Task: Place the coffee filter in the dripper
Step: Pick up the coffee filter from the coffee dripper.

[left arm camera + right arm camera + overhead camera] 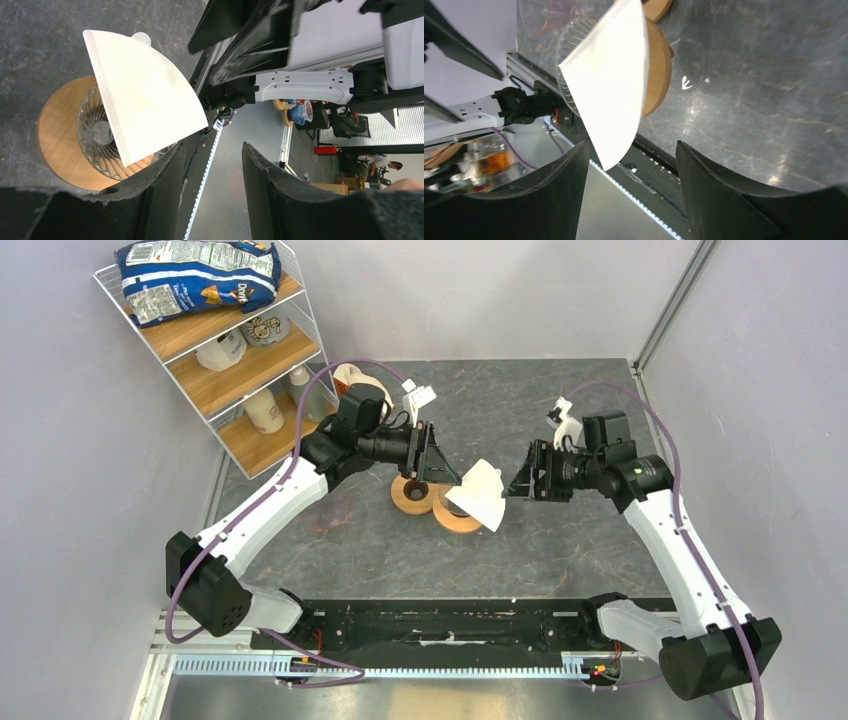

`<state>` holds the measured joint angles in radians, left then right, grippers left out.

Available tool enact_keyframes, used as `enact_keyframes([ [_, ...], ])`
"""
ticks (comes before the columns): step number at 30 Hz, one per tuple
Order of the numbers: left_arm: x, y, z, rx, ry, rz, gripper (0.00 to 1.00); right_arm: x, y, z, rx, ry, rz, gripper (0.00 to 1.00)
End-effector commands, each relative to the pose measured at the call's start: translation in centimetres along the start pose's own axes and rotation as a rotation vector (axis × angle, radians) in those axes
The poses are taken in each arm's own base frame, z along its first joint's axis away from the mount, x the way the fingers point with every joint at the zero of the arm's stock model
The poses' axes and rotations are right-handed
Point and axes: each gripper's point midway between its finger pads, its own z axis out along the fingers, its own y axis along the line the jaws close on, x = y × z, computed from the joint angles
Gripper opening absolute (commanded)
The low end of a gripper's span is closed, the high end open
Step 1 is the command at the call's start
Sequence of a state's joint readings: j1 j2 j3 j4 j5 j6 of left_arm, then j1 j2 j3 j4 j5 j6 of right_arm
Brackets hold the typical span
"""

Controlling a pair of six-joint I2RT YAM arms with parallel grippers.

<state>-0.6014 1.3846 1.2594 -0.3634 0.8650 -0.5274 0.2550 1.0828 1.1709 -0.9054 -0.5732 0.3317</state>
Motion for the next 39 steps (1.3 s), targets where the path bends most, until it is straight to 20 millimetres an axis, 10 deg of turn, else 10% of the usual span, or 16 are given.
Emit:
enact_keyframes([
  [1, -2.5, -1.3, -1.3, 0.003, -0.079, 0.109, 0.54, 0.3, 1.9, 1.3, -0.195, 0.008, 0.096, 0.72],
  [14, -4.6, -0.2, -2.3, -0.003, -0.142, 0.049, 0.52, 1.0, 1.5, 4.4, -0.267, 0.025, 0.237, 0.55],
  [23, -5.1, -0.4, -2.8, 0.009, -0.156, 0.034, 0.49, 1.0, 2.4, 1.9, -0.221, -0.013, 0.172, 0.0],
  [30, -7.4, -3.8, -4.1, 0.056, -0.205, 0.12, 0.48, -5.0, 6.5, -3.5, -0.21, -0.209, -0.115, 0.0],
  [39, -11.2, -10.1, -5.8, 0.209, -0.284, 0.156, 0.67, -14.1, 4.9, -7.6, 0.344, -0.468, -0.812, 0.0],
])
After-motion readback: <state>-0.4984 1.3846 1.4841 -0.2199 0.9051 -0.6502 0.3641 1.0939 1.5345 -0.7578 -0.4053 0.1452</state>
